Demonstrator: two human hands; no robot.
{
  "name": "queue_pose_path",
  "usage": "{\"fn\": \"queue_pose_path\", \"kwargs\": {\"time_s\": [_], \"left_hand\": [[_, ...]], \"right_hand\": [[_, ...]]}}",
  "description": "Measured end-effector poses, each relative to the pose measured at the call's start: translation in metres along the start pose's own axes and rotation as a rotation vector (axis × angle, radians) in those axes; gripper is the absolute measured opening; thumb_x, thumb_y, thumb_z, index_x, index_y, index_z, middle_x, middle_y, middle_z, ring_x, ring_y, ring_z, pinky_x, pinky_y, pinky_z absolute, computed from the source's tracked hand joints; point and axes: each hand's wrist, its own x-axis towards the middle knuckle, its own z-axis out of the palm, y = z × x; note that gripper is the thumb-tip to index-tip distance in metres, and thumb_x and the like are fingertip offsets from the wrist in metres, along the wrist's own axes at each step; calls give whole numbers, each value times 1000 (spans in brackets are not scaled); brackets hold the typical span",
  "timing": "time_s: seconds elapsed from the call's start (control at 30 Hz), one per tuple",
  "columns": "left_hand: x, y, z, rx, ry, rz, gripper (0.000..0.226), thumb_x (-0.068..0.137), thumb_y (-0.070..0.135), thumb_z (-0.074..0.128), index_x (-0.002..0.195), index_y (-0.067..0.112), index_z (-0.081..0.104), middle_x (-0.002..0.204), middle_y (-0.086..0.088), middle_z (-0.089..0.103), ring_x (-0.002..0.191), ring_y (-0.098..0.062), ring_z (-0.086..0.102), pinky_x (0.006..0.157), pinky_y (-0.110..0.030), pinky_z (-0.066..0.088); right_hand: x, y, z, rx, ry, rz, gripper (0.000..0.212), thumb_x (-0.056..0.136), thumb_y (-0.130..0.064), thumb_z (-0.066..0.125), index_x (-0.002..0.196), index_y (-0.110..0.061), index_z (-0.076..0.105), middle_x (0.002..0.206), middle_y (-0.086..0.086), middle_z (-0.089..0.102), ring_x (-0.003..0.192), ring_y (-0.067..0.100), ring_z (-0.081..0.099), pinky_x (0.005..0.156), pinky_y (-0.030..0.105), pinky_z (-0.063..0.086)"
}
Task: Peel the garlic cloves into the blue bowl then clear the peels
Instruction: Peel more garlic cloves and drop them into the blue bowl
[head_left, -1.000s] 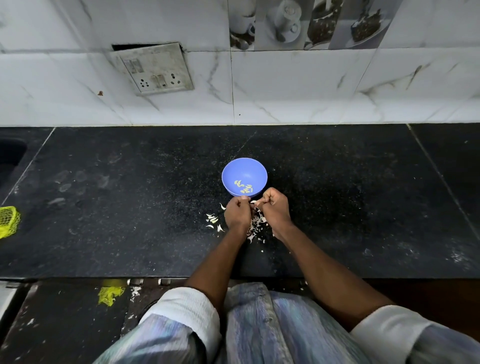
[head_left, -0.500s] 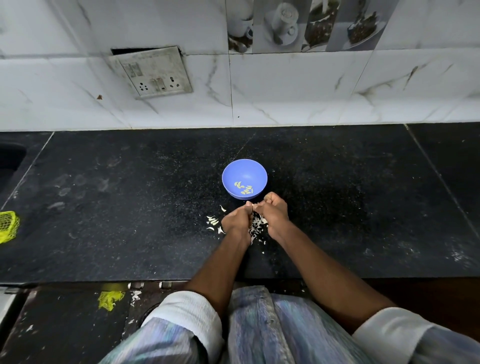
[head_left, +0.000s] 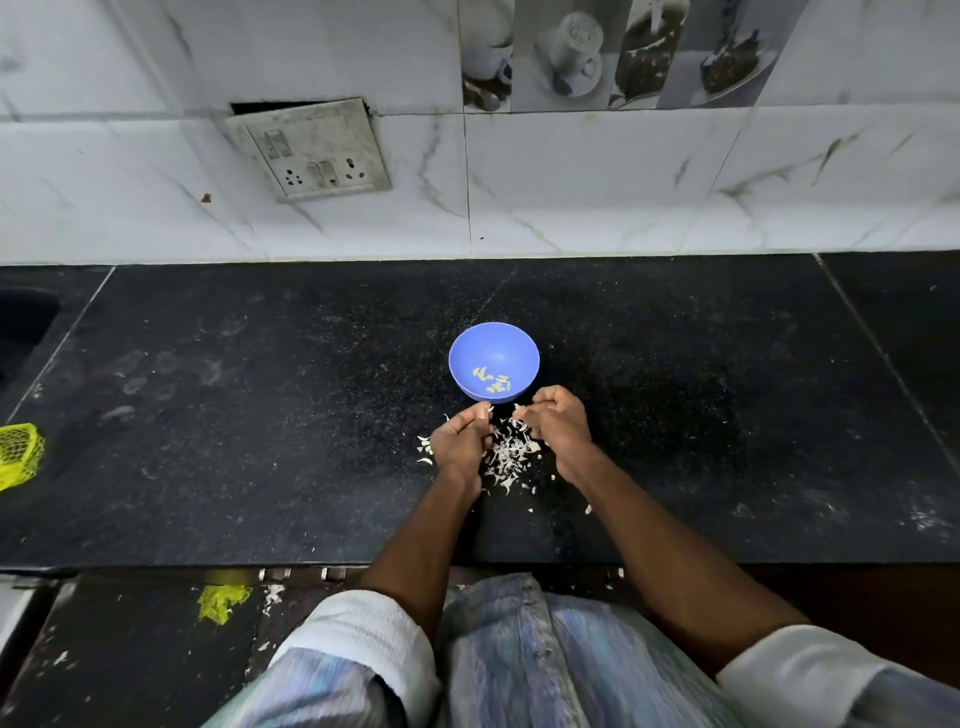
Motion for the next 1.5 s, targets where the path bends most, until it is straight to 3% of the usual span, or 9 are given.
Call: {"fn": "queue_pose_path", "kwargs": {"time_s": [0.23, 0.37, 0.6, 0.7, 0.9, 1.1, 1.2, 1.33, 1.5], "left_hand": [[-1, -3, -3, 31, -100, 42, 22, 99, -4, 64, 104, 11, 79, 89, -4, 77, 68, -11, 59, 59, -19, 51], [-1, -5, -5, 71, -137, 134, 20, 96, -6, 67, 105, 8, 79, 88, -6, 79, 67, -11, 61, 61, -19, 52], [2, -4, -6, 232, -148, 349, 26, 89, -10, 72, 102, 10, 80, 91, -7, 81, 85, -17, 76, 87, -36, 61], [2, -4, -5, 279, -137, 392, 34, 90, -9, 70, 115, 12, 77, 90, -2, 81, 85, -19, 77, 86, -36, 62], [2, -2, -5, 319, -99, 419, 43, 90, -8, 70, 129, 12, 72, 89, 2, 81, 85, -17, 78, 85, -34, 62], [5, 1, -4, 462, -39, 473, 27, 90, 6, 71, 112, 19, 81, 82, 7, 78, 61, 2, 62, 70, -25, 51], [3, 3, -3, 569, -23, 536, 8, 91, 20, 77, 94, 23, 84, 83, 12, 79, 71, 5, 69, 70, -20, 52], [2, 5, -2, 587, -32, 469, 6, 87, 23, 84, 83, 27, 82, 76, 15, 78, 72, 2, 72, 71, -19, 56], [4, 2, 0, 299, -83, 217, 4, 90, 4, 78, 91, 5, 81, 86, -9, 80, 74, -12, 70, 80, -35, 59]], "right_hand": [[-2, 12, 3, -245, -74, -157, 22, 85, 2, 58, 94, -13, 70, 76, 7, 77, 72, 17, 74, 68, 35, 57], [0, 15, 3, -393, -35, -214, 17, 80, -2, 73, 88, -17, 75, 73, -1, 76, 71, 10, 74, 70, 29, 60], [1, 14, 2, -264, -24, -163, 11, 93, -15, 68, 87, -14, 77, 73, 1, 77, 63, 14, 71, 60, 24, 55], [0, 9, 4, -108, -92, -32, 22, 98, -28, 68, 92, -9, 77, 82, 8, 79, 67, 13, 68, 59, 23, 52], [3, 12, 5, -26, -155, 54, 9, 93, -6, 70, 99, 0, 75, 86, 14, 78, 69, 13, 67, 66, 25, 55], [10, 16, 3, -178, -61, -64, 13, 94, -1, 61, 89, -6, 72, 77, 7, 74, 67, 14, 66, 61, 25, 55], [11, 18, 5, -269, -48, -148, 15, 92, -1, 63, 86, -10, 72, 74, 5, 73, 64, 13, 65, 62, 28, 57], [12, 18, 6, -332, -56, -231, 7, 94, -7, 69, 87, -9, 72, 71, 4, 71, 63, 10, 64, 66, 32, 58], [11, 16, 7, -283, -96, -196, 10, 96, -1, 61, 93, -6, 69, 78, 5, 71, 68, 11, 63, 66, 29, 56]]}}
